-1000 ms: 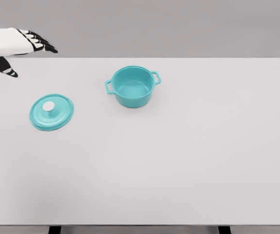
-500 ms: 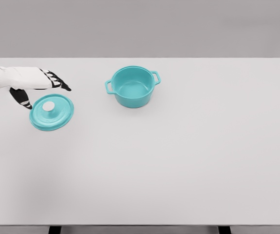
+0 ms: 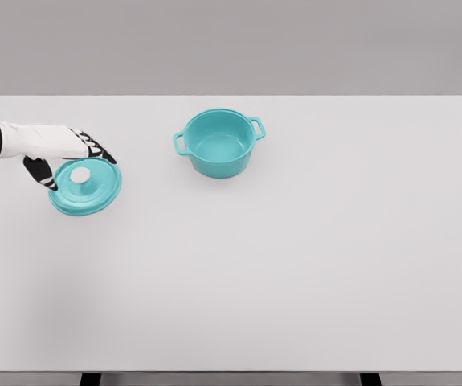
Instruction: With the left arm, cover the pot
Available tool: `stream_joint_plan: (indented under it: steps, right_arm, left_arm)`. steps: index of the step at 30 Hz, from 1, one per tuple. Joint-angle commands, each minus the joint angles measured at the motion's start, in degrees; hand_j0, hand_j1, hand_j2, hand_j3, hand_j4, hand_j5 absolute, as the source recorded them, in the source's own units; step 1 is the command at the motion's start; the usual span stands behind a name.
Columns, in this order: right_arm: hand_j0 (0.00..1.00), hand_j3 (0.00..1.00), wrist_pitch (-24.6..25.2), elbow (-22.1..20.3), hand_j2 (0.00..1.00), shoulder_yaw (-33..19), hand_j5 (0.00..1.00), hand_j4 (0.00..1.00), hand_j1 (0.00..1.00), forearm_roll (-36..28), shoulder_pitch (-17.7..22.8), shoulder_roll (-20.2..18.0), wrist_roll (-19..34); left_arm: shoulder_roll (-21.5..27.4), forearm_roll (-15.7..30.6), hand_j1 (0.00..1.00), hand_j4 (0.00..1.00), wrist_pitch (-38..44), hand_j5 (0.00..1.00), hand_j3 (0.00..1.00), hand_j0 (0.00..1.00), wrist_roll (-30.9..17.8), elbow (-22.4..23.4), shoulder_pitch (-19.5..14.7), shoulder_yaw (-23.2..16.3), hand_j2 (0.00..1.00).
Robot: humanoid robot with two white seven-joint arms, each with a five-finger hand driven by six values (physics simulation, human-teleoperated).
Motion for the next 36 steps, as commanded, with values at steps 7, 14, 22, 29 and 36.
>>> stream_joint_plan:
  steps: [7, 14, 22, 29, 36]
  right_arm:
    - [1.00, 1.00, 0.0, 0.0, 1.00, 0.0, 1.00, 1.00, 1.00, 0.0, 0.1, 0.0, 0.0]
    - [1.00, 1.00, 0.0, 0.1, 1.00, 0.0, 1.00, 1.00, 1.00, 0.0, 0.1, 0.0, 0.0]
    - [1.00, 1.00, 0.0, 0.0, 1.00, 0.0, 1.00, 1.00, 1.00, 0.0, 0.1, 0.0, 0.0]
    - [1.00, 1.00, 0.0, 0.0, 1.00, 0.0, 1.00, 1.00, 1.00, 0.0, 0.1, 0.0, 0.0]
    - [1.00, 1.00, 0.0, 0.0, 1.00, 0.0, 1.00, 1.00, 1.00, 0.0, 0.1, 0.0, 0.0]
  left_arm:
    - [-0.4, 0.0, 0.79, 0.79, 0.1, 0.79, 0.79, 0.79, 0.0, 0.8, 0.7, 0.1, 0.79]
    - [-1.1, 0.0, 0.79, 0.79, 0.1, 0.79, 0.79, 0.79, 0.0, 1.8, 0.9, 0.1, 0.79]
    - [-2.1, -1.0, 0.79, 0.79, 0.1, 0.79, 0.79, 0.79, 0.0, 4.4, 0.9, 0.4, 0.79]
    - [-4.4, -3.4, 0.79, 0.79, 0.1, 0.79, 0.79, 0.79, 0.0, 7.0, 0.9, 0.8, 0.79]
    - [-4.4, -3.4, 0.79, 0.79, 0.1, 0.79, 0.79, 0.79, 0.0, 7.0, 1.4, 0.8, 0.79]
